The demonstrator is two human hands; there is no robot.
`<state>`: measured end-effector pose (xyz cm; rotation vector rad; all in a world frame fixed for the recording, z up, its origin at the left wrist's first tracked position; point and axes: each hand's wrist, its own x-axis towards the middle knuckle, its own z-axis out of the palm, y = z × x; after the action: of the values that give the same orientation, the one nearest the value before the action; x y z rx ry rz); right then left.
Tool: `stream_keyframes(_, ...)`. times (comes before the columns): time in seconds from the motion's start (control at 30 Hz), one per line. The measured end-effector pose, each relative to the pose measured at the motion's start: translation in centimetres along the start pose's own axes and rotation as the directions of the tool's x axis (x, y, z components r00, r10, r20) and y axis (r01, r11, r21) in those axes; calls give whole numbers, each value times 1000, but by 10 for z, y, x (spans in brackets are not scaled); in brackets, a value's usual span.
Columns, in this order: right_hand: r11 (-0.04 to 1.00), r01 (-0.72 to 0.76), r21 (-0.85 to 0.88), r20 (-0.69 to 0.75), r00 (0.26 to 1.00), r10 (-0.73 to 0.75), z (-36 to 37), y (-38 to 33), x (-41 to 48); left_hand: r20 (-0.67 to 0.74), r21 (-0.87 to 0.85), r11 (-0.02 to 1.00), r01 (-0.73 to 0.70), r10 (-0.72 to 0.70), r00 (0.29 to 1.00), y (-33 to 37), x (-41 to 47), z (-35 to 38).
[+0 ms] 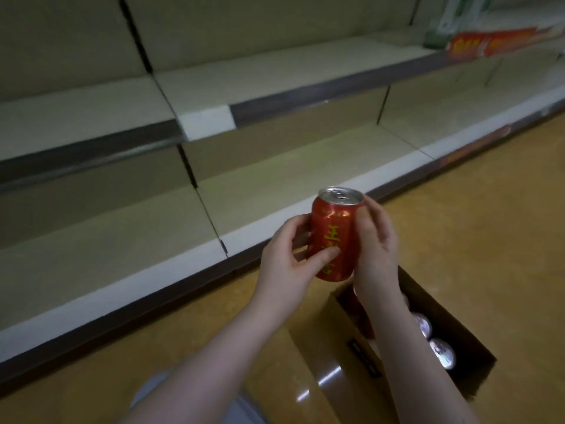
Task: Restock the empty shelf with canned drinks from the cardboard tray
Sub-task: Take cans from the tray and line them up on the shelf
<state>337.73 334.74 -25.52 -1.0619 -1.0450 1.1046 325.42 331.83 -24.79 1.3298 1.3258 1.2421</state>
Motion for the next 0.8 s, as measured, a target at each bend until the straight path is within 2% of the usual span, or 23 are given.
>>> stream_keyframes(0.2,999,22,45,234,972,-32,75,-36,-2,-289,-4,998,-67,63,955,38,-10,-74)
stream_keyframes(0.3,992,103,71,365,923,-122,126,-53,-13,-459,-20,990,-141,116,881,54,-18,-118)
stream_keyframes(0.4,983,141,113,486,856,-179,179,-69,-28,-562,-11,983,-184,146,814,71,-31,-164)
stream_keyframes(0.6,977,127,170,629,750,-207,290,-95,-61,-710,132,966,-223,249,659,99,-56,-268)
stream_keyframes(0.8,977,55,204,685,706,-183,391,-100,-88,-758,221,944,-243,323,566,107,-71,-362)
